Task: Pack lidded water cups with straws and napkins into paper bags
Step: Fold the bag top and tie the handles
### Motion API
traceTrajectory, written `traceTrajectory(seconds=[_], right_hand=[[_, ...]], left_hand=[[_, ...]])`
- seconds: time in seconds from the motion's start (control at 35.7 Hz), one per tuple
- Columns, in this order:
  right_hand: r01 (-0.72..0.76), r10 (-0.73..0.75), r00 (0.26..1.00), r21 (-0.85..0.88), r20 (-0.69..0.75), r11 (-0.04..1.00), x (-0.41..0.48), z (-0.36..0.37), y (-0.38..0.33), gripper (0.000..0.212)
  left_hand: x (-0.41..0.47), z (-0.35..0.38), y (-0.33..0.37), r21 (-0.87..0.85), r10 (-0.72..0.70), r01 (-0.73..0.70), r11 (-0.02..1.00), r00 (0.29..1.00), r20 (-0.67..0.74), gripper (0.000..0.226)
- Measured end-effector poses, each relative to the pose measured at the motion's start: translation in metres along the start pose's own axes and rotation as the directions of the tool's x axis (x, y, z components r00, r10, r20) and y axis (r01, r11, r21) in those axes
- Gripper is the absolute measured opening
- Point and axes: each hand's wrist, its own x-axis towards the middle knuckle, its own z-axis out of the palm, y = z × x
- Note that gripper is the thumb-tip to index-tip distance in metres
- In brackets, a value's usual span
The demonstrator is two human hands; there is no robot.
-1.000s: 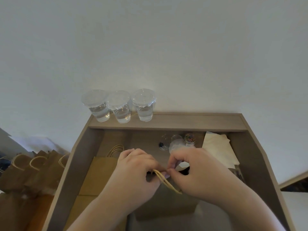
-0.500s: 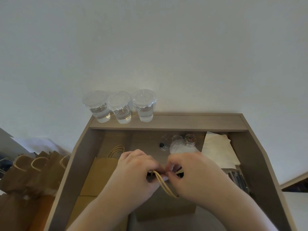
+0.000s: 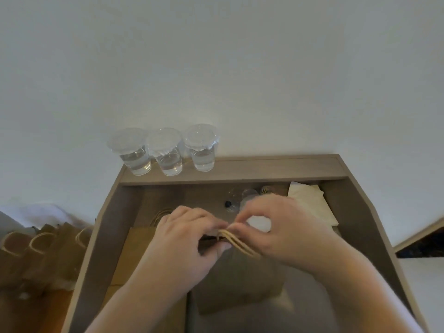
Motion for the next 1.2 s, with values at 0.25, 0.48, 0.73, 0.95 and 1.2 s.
traceTrajectory(seconds=[0.25, 0.48, 0.73, 0.95, 1.2], right_hand=[[-0.233, 0.246, 0.969, 0.272, -0.014, 0.934, -0.056, -0.007, 0.05, 0.066], [-0.316, 0.355, 0.919, 0.217, -0.17, 0.924, -0.077, 0.022, 0.046, 0.014], [-0.069, 0.139, 0.966, 0.301, -0.216, 0.951, -0.079, -0.038, 0.029, 0.007], [0.171, -0.158, 0.984, 0.681, -0.082, 0.712, -0.077, -0.064, 0.047, 0.042], [0.094, -0.462, 0.833, 0.745, 0.304, 0.66, -0.052, -0.004, 0.059, 0.036]], left_hand=[[-0.006, 0.007, -0.042, -0.395, -0.047, 0.056, 0.917, 0.998, 0.033, 0.034], [-0.01, 0.035, -0.029, -0.674, -0.126, 0.074, 0.735, 0.992, -0.028, 0.019], [-0.029, -0.005, 0.021, -0.726, -0.249, 0.026, 0.688, 0.947, -0.202, 0.022], [-0.07, -0.03, 0.075, -0.838, -0.494, 0.102, 0.536, 0.843, -0.213, 0.028], [-0.15, -0.009, 0.116, -0.843, -0.759, 0.26, 0.47, 0.607, -0.236, 0.025]])
